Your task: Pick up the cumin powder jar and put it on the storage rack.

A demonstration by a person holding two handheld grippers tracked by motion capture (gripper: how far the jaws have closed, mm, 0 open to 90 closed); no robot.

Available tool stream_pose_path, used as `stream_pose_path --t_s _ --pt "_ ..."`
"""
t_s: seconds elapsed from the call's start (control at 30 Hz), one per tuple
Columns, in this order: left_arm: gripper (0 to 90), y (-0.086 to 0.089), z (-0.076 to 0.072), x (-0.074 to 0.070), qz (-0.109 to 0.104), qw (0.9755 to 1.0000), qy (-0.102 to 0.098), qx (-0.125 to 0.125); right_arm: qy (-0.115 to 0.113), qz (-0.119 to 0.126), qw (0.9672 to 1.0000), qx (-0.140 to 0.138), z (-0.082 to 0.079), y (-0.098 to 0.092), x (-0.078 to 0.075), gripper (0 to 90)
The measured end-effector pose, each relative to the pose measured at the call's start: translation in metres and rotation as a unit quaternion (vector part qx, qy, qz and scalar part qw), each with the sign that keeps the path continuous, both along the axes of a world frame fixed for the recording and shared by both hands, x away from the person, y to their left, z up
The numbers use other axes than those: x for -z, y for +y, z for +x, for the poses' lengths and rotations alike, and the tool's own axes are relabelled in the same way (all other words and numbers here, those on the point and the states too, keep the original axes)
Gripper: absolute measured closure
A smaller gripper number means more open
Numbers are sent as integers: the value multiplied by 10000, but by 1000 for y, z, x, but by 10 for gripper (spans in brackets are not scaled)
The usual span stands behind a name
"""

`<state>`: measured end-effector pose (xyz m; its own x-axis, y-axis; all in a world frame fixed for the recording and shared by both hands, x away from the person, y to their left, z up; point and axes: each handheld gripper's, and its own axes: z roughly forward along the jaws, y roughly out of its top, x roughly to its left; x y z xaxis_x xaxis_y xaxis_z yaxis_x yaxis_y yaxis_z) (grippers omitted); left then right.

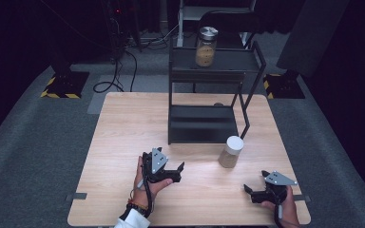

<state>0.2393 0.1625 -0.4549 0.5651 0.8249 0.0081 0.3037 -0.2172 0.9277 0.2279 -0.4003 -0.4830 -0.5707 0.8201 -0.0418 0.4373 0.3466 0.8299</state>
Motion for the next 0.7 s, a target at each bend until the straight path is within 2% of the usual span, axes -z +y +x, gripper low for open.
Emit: stream_pose_path --t_s 0.2,0.27,0.4,0.57,0.7 --pt "16 6 -3 13 0 9998 208 -18 -7 -6 10000 -2 0 0 0 0" --pt "16 7 -4 15 61 9996 287 -9 -11 -9 10000 -2 0 0 0 0" --pt "16 8 -6 22 92 9994 328 -22 -10 -8 10000 -2 0 0 0 0" --pt "17 5 -8 26 296 9987 405 72 -22 -20 10000 0 -1 1 0 0" --pt "18 5 -8 30 329 9982 491 114 -34 -28 10000 -1 -1 1 0 0"
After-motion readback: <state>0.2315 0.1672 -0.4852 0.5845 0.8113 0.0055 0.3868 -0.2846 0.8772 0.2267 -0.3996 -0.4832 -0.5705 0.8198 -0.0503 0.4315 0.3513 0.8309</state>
